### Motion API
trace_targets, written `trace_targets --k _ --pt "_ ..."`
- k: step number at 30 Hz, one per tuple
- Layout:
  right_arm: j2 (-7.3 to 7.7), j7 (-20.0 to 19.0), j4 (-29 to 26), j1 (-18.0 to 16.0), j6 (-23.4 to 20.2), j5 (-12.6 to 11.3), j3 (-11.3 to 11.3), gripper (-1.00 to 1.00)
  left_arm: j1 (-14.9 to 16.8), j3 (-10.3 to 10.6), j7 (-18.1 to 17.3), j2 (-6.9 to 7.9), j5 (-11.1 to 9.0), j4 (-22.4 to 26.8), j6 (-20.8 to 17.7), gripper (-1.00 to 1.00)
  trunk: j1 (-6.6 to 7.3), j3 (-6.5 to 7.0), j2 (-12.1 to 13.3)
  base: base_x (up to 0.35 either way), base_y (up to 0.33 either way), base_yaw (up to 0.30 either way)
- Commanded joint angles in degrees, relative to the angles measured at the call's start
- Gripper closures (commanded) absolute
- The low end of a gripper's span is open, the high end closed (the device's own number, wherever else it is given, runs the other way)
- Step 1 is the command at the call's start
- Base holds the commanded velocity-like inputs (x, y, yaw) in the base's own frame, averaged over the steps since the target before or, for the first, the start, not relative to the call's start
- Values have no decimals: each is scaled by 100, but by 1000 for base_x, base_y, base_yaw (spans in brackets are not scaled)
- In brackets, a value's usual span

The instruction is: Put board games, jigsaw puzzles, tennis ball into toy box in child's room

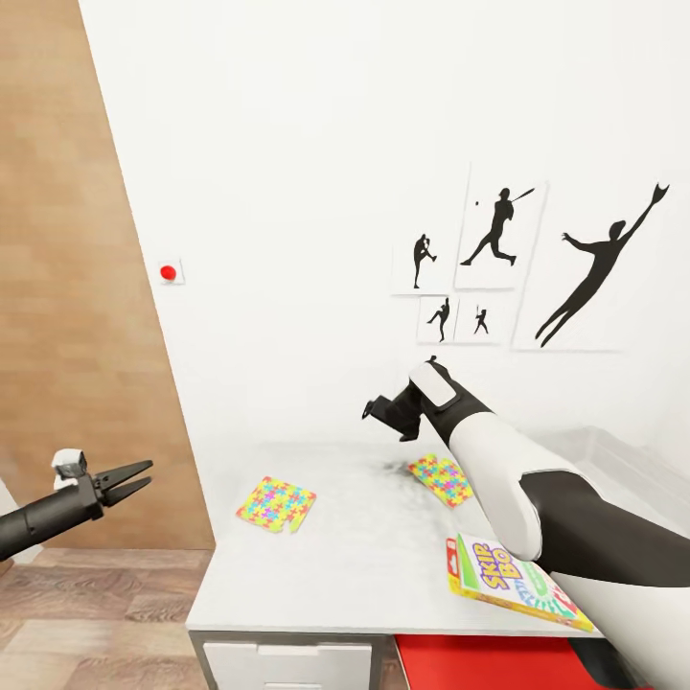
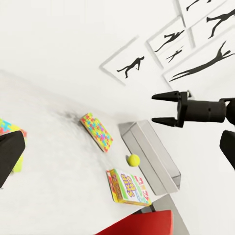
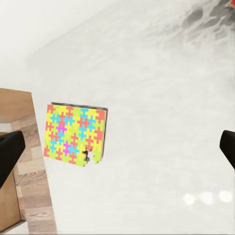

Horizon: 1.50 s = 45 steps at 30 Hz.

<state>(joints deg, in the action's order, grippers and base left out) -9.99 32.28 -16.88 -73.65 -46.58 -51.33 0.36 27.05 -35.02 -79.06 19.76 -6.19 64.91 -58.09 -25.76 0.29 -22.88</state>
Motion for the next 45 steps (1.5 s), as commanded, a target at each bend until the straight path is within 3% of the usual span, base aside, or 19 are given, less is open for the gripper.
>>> trace_targets --k 1,13,33,40,45 --pt "-1 48 -9 0 -22 -52 5 -100 2 -3 -2 1 -6 0 -39 -100 -2 -3 -4 0 0 4" --pt "-1 -162 -9 0 -79 -52 23 -100 4 -11 147 6 52 1 49 -100 -2 -3 -4 -60 126 1" --pt "-1 -113 51 0 -57 -17 34 -100 10 11 240 10 66 1 58 -100 -2 -3 -4 -3 207 0" --pt "-1 -90 86 0 -88 -2 48 -100 10 44 1041 -5 168 0 61 -100 -2 -3 -4 0 42 0" --pt "-1 68 148 0 -137 0 51 -100 10 221 1736 -17 391 3 68 -100 -2 -3 -4 0 5 0"
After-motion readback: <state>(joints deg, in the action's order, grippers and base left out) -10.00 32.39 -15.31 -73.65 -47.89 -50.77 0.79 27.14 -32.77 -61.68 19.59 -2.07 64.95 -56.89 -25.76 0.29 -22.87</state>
